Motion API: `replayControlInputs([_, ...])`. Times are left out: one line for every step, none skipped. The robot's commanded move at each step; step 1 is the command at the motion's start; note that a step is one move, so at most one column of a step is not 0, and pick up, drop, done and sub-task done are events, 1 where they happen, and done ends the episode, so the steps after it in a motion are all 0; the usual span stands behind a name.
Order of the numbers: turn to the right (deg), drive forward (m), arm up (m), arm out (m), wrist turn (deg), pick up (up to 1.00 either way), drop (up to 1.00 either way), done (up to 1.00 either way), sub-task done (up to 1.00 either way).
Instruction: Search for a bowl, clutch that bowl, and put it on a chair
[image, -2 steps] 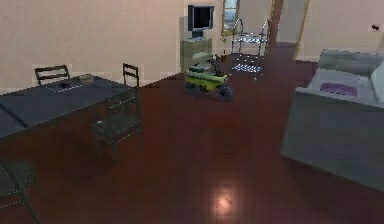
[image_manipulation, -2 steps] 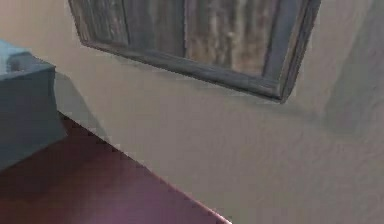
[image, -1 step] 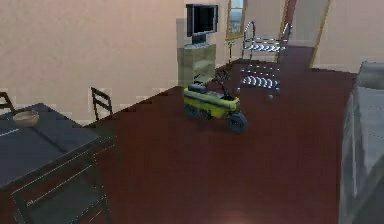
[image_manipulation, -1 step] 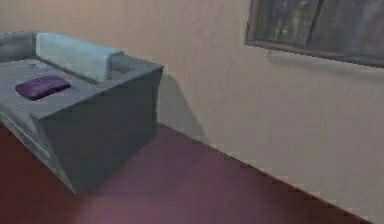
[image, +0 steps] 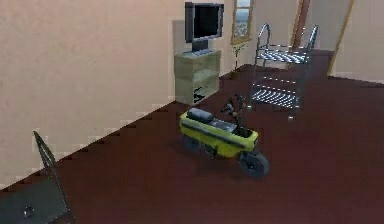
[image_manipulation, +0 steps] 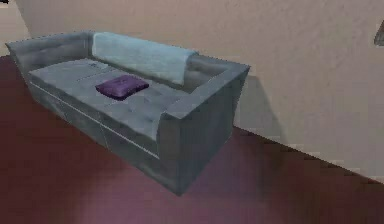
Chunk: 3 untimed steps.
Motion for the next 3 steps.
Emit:
replayControlInputs([-9.0,0.00,0.00,0.00,0.0,0.00,0.00,0.00,0.00])
replayControlInputs([0.0,0.50,0.00,0.00,0.0,0.00,0.00,0.00,0.00])
replayControlInputs([-45.0,0.00,0.00,0.00,0.0,0.00,0.00,0.00,0.00])
